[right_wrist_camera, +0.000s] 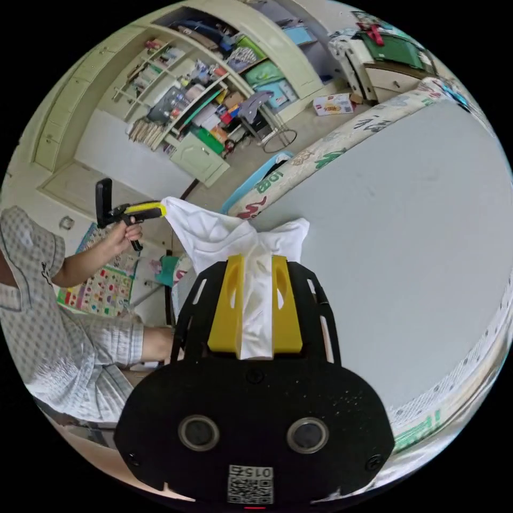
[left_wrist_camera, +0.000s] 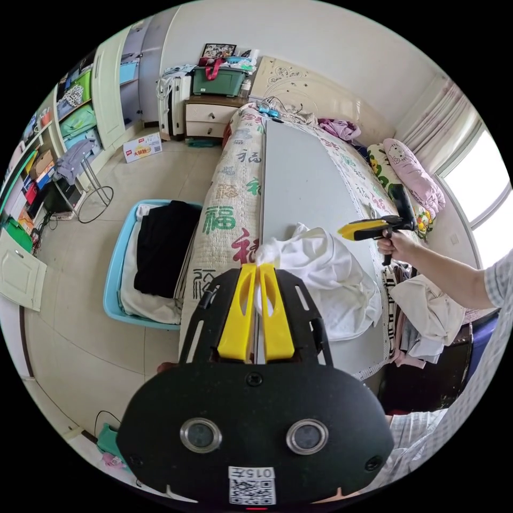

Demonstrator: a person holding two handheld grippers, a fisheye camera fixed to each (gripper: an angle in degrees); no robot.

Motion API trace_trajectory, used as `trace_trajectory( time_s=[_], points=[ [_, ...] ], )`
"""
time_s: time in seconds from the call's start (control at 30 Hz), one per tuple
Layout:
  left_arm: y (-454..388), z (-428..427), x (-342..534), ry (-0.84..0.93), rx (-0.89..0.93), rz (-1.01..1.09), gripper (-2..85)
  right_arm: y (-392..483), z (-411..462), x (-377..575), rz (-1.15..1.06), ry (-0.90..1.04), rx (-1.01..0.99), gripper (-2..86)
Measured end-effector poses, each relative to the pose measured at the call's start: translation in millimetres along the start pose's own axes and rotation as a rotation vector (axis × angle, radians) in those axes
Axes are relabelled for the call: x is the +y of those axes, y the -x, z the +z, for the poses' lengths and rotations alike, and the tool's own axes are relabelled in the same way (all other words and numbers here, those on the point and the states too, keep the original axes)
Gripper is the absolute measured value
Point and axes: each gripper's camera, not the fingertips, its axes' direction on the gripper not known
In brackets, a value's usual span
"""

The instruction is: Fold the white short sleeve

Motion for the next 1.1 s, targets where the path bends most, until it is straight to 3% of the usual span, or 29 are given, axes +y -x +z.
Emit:
trace_trajectory(
  time_s=[0.2, 0.33, 0.57, 0.73, 0.9, 1.1],
  points=[
    [6.2, -11.7, 2.5, 0.019, 0.027, -0.025, -0.6, 10.4, 28.5, -23.0, -0.020, 0.181, -0.197, 12.9],
    [6.5, -22.4, 5.5, 0.030, 0.041, -0.014, -0.6, 29.4, 24.7, -22.1, -0.029, 0.189, -0.221, 7.3],
    [9.7, -68.4, 13.6, -0.030, 0.062, 0.021, -0.6, 114.5, -65.6, 22.8, 0.051, -0.112, -0.002, 1.3],
    [-3.4, -145.4, 4.4, -0.241, 0.192, 0.035, -0.7, 208.4, -161.4, 64.5, 0.101, -0.377, 0.131, 0.7],
    [-48.0, -250.5, -3.1, -0.556, 0.366, 0.063, -0.8, 341.2, -237.7, 88.0, 0.161, -0.591, 0.398, 0.5],
    [-74.5, -346.8, 20.5, -0.708, 0.370, 0.269, -0.8, 453.0, -274.5, 126.6, 0.231, -0.783, 0.344, 0.5]
  ],
)
